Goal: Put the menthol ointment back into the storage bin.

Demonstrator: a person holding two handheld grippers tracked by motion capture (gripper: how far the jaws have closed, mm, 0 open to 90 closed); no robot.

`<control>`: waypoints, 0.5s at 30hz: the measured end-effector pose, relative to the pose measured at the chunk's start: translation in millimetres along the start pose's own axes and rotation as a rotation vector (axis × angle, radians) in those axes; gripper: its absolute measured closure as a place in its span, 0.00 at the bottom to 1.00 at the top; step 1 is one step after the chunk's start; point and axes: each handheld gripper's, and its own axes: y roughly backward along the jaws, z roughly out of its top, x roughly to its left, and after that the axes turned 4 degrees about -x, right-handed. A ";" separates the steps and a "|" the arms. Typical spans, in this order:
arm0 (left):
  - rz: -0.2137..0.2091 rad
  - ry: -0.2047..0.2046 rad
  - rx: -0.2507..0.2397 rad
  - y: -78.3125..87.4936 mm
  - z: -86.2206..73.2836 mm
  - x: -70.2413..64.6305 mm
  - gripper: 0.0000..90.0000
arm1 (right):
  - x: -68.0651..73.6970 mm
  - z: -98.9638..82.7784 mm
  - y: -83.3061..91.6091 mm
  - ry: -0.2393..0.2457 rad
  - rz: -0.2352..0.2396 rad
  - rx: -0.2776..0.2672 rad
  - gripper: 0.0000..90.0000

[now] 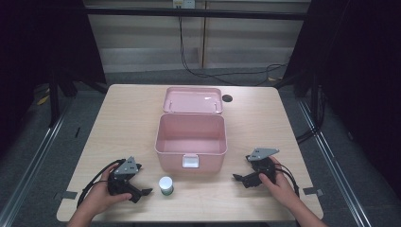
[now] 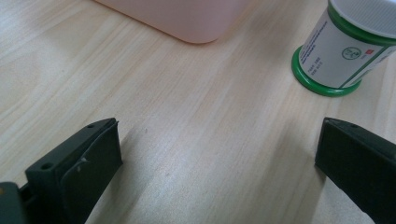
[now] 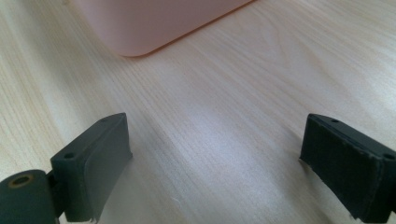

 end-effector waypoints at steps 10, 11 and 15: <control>-0.007 0.003 0.139 3.6 14.8 -9.1 0.06 | 0.3 0.0 0.1 -0.003 -0.003 0.000 0.09; -0.008 0.002 0.158 5.3 17.2 -10.7 0.10 | 0.3 0.0 0.1 -0.002 -0.004 0.000 0.09; -0.013 -0.004 0.258 11.1 26.5 -16.4 0.18 | 0.7 -0.1 0.3 -0.004 -0.008 0.000 0.09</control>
